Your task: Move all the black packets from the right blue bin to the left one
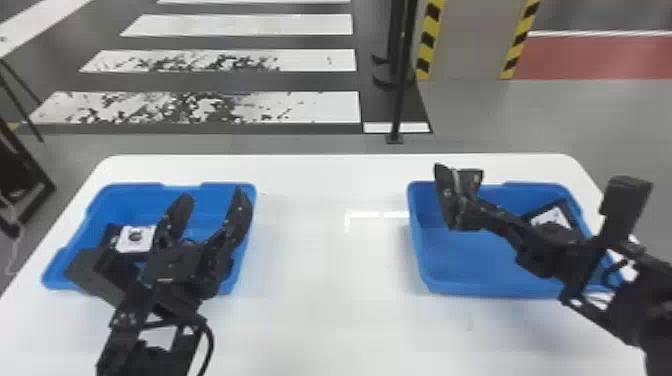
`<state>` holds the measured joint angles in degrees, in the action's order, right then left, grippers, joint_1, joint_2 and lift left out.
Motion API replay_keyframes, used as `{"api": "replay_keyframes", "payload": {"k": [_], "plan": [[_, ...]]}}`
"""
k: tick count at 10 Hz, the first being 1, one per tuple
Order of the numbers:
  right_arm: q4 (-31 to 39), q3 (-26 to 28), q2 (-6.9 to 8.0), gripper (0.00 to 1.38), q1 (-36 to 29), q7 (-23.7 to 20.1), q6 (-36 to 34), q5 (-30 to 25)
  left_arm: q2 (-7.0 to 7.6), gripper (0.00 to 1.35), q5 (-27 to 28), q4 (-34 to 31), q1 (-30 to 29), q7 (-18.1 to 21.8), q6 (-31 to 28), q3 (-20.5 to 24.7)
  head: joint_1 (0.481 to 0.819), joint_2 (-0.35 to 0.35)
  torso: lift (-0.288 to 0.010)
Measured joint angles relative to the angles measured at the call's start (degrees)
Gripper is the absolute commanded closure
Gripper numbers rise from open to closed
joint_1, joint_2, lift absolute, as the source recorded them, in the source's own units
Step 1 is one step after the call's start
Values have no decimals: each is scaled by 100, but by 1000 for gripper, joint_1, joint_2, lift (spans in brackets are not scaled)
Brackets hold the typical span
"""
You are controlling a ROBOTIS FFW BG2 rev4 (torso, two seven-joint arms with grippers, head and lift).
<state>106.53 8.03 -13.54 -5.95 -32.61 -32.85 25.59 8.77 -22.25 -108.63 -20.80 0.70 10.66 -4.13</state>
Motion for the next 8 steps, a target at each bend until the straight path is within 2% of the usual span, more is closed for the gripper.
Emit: {"api": "replay_keyframes", "payload": {"k": [1, 3, 5, 6, 8], "plan": [[-300, -153, -101, 1148, 328, -542, 273, 66, 31, 311, -312, -19, 7, 0, 50, -145, 695, 23, -168], [-516, -813, -249, 1148, 710, -970, 550, 457, 101, 309, -1200, -266, 36, 60, 16, -454, 695, 62, -168], [-745, -1597, -330, 1148, 873, -1080, 663, 1040, 151, 308, -2206, -488, 22, 159, -93, -600, 695, 124, -168], [-844, -1979, -364, 1148, 948, -1089, 669, 1257, 158, 305, -2424, -556, 16, 184, -224, -601, 695, 142, -168], [-939, -2513, -401, 1148, 1117, -1087, 670, 1483, 160, 311, -2441, -591, 35, 223, -508, -600, 695, 188, -168]]}}
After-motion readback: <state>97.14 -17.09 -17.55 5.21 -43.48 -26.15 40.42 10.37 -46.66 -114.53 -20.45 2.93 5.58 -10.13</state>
